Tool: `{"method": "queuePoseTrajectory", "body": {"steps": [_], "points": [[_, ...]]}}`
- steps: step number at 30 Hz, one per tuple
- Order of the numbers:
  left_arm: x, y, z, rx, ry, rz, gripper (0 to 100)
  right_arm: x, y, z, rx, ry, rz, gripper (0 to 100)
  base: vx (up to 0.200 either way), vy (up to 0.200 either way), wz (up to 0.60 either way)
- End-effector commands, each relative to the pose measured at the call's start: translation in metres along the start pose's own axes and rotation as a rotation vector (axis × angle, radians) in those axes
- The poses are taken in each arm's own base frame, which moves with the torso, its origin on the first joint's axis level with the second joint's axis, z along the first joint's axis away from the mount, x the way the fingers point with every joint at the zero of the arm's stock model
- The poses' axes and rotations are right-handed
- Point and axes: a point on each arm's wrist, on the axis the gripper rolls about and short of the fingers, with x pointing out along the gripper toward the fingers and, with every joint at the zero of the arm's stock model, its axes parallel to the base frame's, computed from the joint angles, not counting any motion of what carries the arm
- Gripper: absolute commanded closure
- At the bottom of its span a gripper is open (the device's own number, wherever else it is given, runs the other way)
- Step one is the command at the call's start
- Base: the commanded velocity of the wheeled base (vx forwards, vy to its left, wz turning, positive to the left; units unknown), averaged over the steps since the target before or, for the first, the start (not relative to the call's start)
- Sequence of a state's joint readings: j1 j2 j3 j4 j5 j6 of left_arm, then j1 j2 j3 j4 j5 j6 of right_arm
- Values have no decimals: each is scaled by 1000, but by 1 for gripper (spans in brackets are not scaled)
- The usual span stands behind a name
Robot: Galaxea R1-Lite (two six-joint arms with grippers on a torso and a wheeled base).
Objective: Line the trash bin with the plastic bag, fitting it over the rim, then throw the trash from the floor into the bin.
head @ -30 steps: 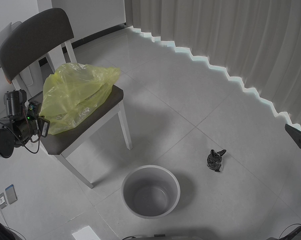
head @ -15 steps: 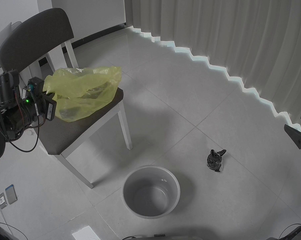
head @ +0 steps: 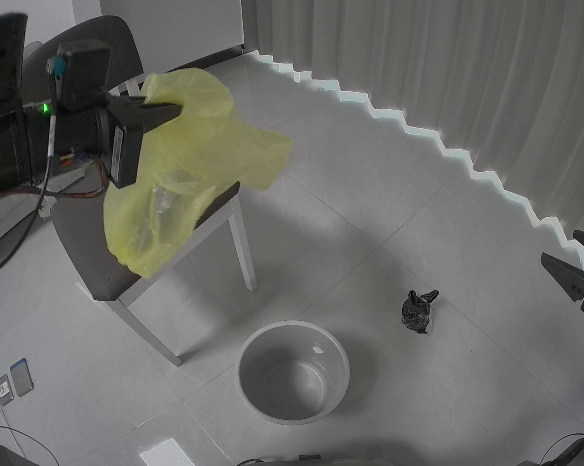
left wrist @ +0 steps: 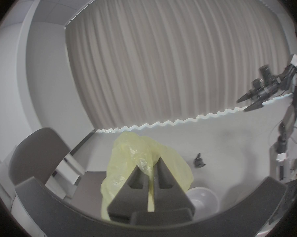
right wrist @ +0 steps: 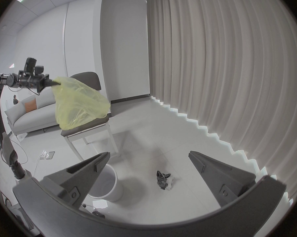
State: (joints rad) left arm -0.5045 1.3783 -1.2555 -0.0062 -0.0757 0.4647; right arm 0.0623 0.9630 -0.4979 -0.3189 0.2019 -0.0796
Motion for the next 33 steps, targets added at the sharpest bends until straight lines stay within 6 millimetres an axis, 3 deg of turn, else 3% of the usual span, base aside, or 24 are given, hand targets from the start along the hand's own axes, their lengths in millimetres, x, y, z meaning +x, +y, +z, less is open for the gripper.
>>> {"method": "queuePoseTrajectory", "body": {"steps": [1, 20, 27, 33], "points": [[-12, -18, 38, 14, -98, -137, 100, 2, 3, -3, 0, 13, 31, 0, 0, 0, 0], [-22, -45, 34, 39, -124, -279, 100, 7, 3, 0, 61, 16, 32, 0, 0, 0, 0], [-23, -51, 36, 43, -137, -308, 100, 16, 1, 18, 191, -48, 40, 0, 0, 0, 0], [-22, -55, 41, 47, -154, -328, 100, 34, 8, 27, 273, -21, 164, 0, 0, 0, 0]]}}
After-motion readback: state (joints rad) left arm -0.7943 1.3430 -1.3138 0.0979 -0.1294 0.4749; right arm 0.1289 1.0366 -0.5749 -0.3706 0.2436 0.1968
